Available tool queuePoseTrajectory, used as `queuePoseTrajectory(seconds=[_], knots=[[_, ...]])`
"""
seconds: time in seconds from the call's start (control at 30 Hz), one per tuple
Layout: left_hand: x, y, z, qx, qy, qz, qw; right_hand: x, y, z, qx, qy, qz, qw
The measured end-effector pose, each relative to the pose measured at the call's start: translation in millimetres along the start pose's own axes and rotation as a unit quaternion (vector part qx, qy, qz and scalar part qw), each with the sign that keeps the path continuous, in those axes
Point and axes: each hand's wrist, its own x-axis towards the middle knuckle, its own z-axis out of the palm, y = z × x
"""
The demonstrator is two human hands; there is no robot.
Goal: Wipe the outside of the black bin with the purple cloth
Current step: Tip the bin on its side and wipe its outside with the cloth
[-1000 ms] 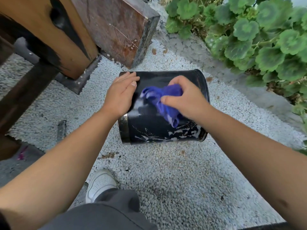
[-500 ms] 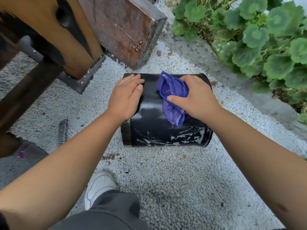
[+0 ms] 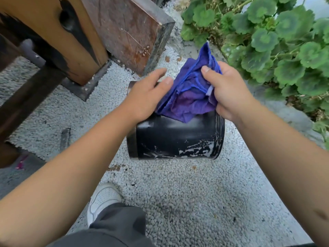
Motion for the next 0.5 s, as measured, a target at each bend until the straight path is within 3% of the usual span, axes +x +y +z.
queuePoseTrajectory(seconds=[0.1, 0.27, 0.4, 0.5], knots=[[-7, 21, 11, -0.053, 0.000, 0.087, 0.995, -9, -14, 7, 0.030, -0.056, -0.006, 0.998], [-4, 21, 8, -0.062, 0.016, 0.092, 0.994, -16, -27, 6, 0.068, -0.133, 0.047, 0.988], [-4, 24, 11, -0.238, -0.042, 0.039, 0.970, -13, -34, -5, 0.113, -0.170, 0.132, 0.970], [-8, 31, 15, -0.362, -0.014, -0.089, 0.928, -12, -31, -8, 0.032, -0.170, 0.154, 0.973]])
